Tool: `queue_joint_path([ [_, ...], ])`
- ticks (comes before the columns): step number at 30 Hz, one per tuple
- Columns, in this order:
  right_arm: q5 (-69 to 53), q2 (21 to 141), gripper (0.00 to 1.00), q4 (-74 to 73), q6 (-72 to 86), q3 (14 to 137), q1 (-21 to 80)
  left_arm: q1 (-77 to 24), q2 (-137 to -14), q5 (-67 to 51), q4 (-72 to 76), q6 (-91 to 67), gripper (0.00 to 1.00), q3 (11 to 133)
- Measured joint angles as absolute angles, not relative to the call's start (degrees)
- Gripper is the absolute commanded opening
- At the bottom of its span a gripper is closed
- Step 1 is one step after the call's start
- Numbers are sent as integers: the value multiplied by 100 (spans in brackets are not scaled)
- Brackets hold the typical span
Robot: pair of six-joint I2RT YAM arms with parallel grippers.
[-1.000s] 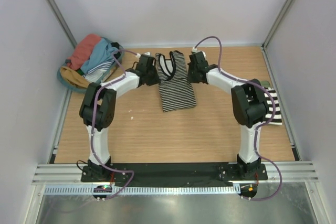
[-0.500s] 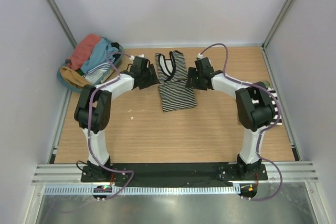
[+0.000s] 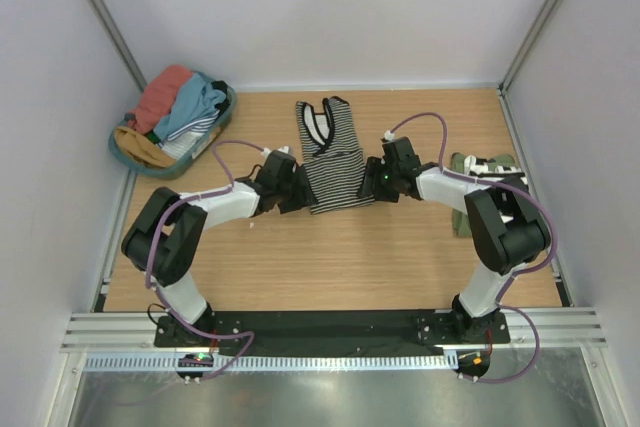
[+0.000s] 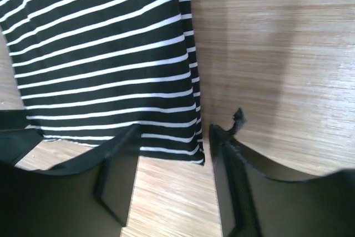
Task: Fold and stack the tank tops
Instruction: Fold the tank top
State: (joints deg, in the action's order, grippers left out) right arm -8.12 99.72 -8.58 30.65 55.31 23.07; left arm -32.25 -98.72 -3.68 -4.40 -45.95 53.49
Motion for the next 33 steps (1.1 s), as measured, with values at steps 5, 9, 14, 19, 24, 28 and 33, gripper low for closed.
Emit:
queue_joint_path([
  [5, -906, 9749, 39, -694, 3055, 5192, 2324, -3251, -9786, -392, -189, -4742, 24, 5105],
  [9, -1000, 9577, 28, -580, 3096, 4858, 2335, -3299, -9821, -502, -14, -4775, 16, 5076],
  [14, -1090, 9319, 7, -572, 3059, 4584, 2342, -3422, -9830, -615, 351, -4866, 0, 4799],
  [19, -1138, 8965, 5, -727, 3041, 4340, 2364, -3601, -9749, -622, 582, -4932, 0, 4521],
  [24, -1114, 8340, 22, -1144, 3063, 3955, 2576, -3879, -9367, -543, 593, -4930, 0, 4093],
  [28, -987, 7874, 57, -1621, 3164, 3734, 2934, -4056, -8989, -495, 530, -4960, 11, 3730],
  [33, -701, 7290, 62, -2134, 3229, 3599, 3286, -4246, -8337, -228, 423, -5207, 62, 3310],
])
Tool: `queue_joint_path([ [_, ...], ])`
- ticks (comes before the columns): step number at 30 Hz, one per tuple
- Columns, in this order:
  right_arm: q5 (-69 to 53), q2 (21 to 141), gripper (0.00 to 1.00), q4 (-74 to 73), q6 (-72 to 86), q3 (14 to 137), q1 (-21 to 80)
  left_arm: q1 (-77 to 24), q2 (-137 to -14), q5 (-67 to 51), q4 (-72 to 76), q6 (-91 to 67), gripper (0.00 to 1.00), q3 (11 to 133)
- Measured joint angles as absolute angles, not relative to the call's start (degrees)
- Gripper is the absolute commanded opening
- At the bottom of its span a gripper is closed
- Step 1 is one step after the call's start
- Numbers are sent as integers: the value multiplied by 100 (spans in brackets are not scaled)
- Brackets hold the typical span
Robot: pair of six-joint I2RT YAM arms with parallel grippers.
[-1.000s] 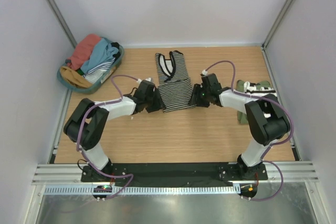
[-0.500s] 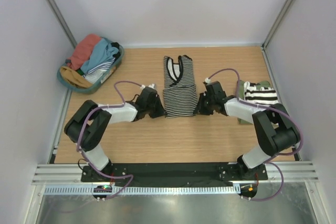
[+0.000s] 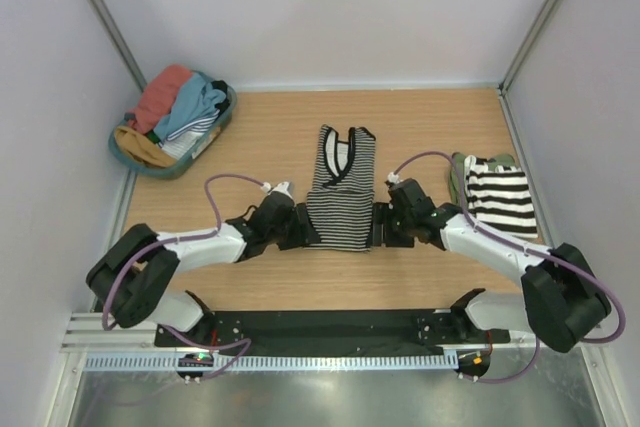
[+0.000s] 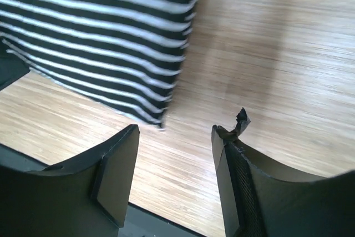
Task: Fold and stack the tank tops
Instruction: Fold the tank top
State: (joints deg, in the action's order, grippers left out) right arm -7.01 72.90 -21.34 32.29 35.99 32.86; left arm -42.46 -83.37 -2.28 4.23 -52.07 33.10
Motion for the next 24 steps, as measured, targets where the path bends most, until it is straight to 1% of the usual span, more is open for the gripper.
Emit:
queue_joint_path([
  [2, -491, 7118, 60, -2281, 3212, 3645, 3291, -4270, -8112, -84, 320, -5260, 64, 3221],
  [3, -351, 7096, 59, -2366, 3190, 3721, 3288, -4265, -8025, 12, 191, -5249, 67, 3218],
  [5, -126, 7203, 57, -2517, 3138, 3990, 3286, -4254, -7937, 180, -95, -5181, 68, 3275],
  [9, 110, 7568, 57, -2523, 3017, 4532, 3284, -4064, -7920, 333, -753, -4976, 69, 3699],
  [12, 191, 7898, 56, -2460, 2976, 4880, 3280, -3828, -7922, 346, -1044, -4770, 72, 4206],
  [14, 209, 8088, 54, -2394, 2963, 5022, 3273, -3671, -7959, 342, -1111, -4685, 70, 4569],
  [16, 222, 8302, 51, -2316, 2967, 5148, 3242, -3516, -8114, 307, -1103, -4611, 57, 4882],
  [17, 226, 8427, 51, -2270, 2967, 5201, 3232, -3444, -8239, 261, -1096, -4578, 52, 5028],
  [18, 231, 8556, 51, -2228, 2974, 5253, 3216, -3374, -8427, 222, -1090, -4543, 51, 5192],
  [20, 231, 8788, 50, -2158, 2987, 5347, 3199, -3280, -8827, 183, -1087, -4466, 51, 5450],
  [24, 257, 9260, 50, -2093, 2995, 5605, 3162, -3225, -9472, 137, -1103, -4436, 56, 5714],
])
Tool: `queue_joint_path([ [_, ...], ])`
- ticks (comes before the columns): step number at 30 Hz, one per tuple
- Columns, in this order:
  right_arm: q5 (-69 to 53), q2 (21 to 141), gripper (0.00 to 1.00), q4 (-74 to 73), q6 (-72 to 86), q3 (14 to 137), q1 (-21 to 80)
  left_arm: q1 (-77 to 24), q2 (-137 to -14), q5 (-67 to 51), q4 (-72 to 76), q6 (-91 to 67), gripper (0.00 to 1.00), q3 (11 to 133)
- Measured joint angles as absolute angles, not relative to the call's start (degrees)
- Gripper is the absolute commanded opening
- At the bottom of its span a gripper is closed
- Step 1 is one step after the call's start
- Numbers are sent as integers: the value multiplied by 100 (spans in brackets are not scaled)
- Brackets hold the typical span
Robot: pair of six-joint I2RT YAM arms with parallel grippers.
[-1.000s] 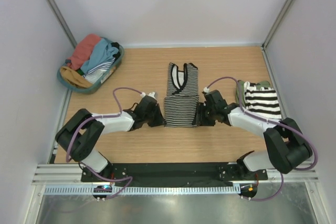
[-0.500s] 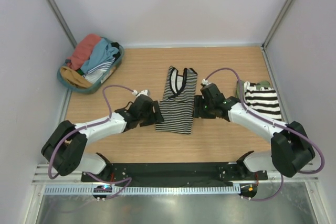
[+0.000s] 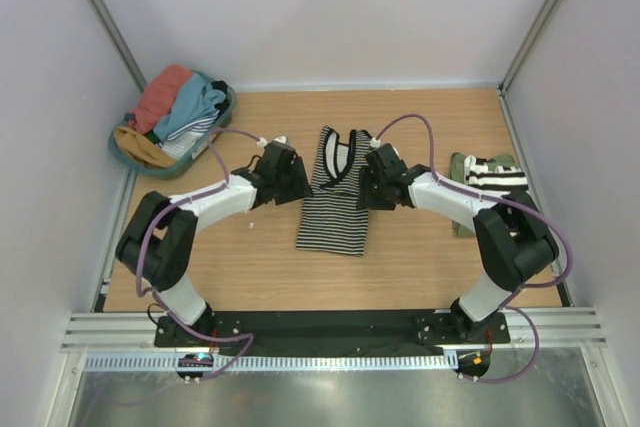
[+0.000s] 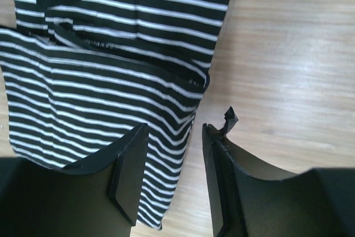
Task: Fold and stack the tank tops
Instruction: Fold the tank top
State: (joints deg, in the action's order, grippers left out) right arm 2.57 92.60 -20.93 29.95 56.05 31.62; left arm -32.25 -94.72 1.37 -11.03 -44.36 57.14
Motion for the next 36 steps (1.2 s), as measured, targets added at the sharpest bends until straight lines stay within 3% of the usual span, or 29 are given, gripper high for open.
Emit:
queue_joint_path([
  [6, 292, 9607, 42, -2008, 2982, 5878, 3124, -3225, -10086, 78, -1098, -4427, 52, 5996],
  [8, 290, 9679, 33, -1997, 2969, 5953, 3096, -3223, -10191, 78, -1098, -4429, 48, 6049],
  [13, 283, 9754, 16, -1951, 2941, 5986, 3002, -3223, -10337, 49, -1068, -4429, 17, 6095],
  [14, 276, 9754, 14, -1949, 2928, 5986, 2980, -3223, -10355, 27, -1046, -4434, 3, 6095],
  [15, 272, 9754, 11, -1944, 2912, 5986, 2969, -3223, -10377, -14, -1000, -4440, 0, 6095],
  [19, 244, 9765, 2, -1931, 2873, 6016, 2915, -3223, -10501, -143, -851, -4412, 0, 6108],
  [28, 62, 9839, 1, -1824, 2834, 6082, 2849, -3301, -9666, 64, 64, -5006, 1, 4724],
  [36, -154, 9743, 1, -1778, 2764, 5988, 2838, -3371, -9369, 259, 36, -5028, 33, 4591],
])
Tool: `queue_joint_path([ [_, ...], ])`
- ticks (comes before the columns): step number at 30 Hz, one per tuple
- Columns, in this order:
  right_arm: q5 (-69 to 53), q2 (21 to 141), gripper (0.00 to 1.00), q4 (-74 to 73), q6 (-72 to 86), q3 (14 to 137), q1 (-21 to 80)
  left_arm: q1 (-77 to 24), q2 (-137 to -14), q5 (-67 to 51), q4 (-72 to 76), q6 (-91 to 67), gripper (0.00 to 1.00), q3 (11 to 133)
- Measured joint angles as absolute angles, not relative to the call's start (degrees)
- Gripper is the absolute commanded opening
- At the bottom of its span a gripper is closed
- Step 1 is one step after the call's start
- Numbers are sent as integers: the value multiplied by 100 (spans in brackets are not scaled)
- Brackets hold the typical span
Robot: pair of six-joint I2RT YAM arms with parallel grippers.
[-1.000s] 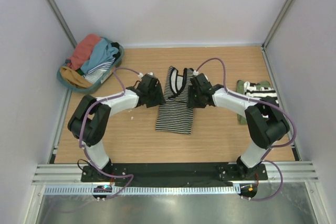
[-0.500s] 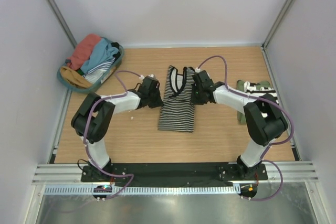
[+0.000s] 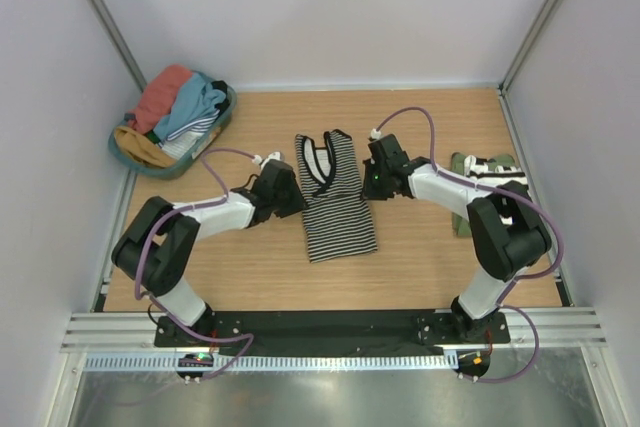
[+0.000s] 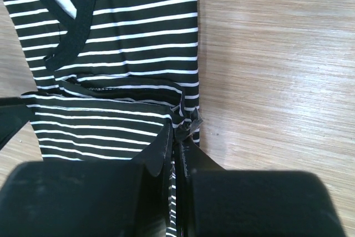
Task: Fold and stack the tank tops
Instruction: Fold the tank top
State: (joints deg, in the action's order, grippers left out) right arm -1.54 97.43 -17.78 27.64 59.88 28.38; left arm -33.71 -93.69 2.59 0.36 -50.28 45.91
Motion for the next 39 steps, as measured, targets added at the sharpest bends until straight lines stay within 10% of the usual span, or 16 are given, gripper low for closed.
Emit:
queue_joint_path([
  [19, -296, 9699, 1, -1758, 2709, 5979, 2838, -3374, -9644, 401, -296, -4993, 48, 5155],
  [23, -303, 9699, 1, -1758, 2709, 5979, 2838, -3374, -9642, 451, -362, -5076, 30, 5083],
  [29, -316, 9699, 1, -1756, 2709, 5979, 2838, -3441, -9642, 451, -423, -5135, 29, 5011],
  [34, -316, 9699, 1, -1756, 2709, 5979, 2838, -3489, -9642, 478, -423, -5216, 0, 5011],
  [39, -338, 9699, 1, -1763, 2705, 5979, 2838, -3492, -9570, 519, -587, -5162, 0, 5057],
])
